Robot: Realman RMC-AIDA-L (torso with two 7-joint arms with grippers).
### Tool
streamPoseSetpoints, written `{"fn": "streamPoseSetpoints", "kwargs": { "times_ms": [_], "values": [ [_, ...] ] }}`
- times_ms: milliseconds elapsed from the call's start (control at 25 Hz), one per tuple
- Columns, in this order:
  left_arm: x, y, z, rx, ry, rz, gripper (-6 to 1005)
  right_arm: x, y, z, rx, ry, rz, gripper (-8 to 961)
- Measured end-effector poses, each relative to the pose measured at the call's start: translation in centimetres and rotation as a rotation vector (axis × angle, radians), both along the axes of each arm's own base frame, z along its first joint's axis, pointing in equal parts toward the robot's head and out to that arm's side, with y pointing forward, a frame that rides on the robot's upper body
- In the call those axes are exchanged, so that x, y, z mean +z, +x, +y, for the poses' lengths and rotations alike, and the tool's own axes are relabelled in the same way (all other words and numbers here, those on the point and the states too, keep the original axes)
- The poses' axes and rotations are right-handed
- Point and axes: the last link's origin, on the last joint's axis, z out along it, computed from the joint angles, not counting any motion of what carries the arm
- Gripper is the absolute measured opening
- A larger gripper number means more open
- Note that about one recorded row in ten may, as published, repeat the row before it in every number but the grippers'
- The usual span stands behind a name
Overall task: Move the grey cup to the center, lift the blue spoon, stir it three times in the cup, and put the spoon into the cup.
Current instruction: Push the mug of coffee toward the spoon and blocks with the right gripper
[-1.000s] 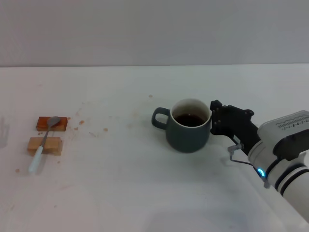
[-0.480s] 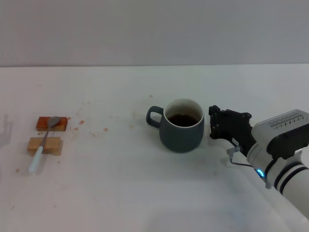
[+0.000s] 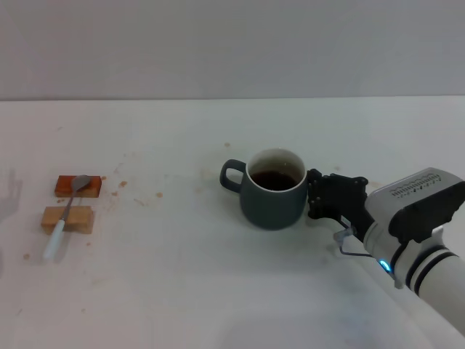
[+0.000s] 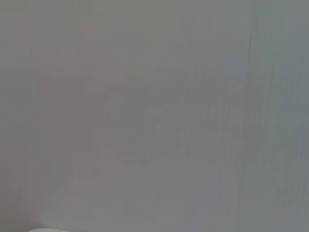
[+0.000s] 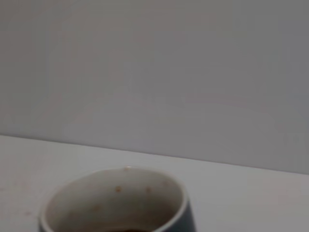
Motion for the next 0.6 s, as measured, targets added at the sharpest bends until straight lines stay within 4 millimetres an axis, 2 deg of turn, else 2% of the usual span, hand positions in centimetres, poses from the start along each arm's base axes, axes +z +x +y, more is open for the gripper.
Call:
{"fn": "streamPoseSetpoints", "kwargs": {
  "times_ms": [320,600],
  "values": [
    [0.1,0.2,0.1,-0.011,0.009,0.002,689,-1.0,-2.1,0.4,0.057,-0.051,-0.007,33],
    [0.2,0.4,0.4,-0.018,0.009,0.013,688,-1.5,-3.0,0.5,0.077,-0.070,-0.002,33]
  ]
}}
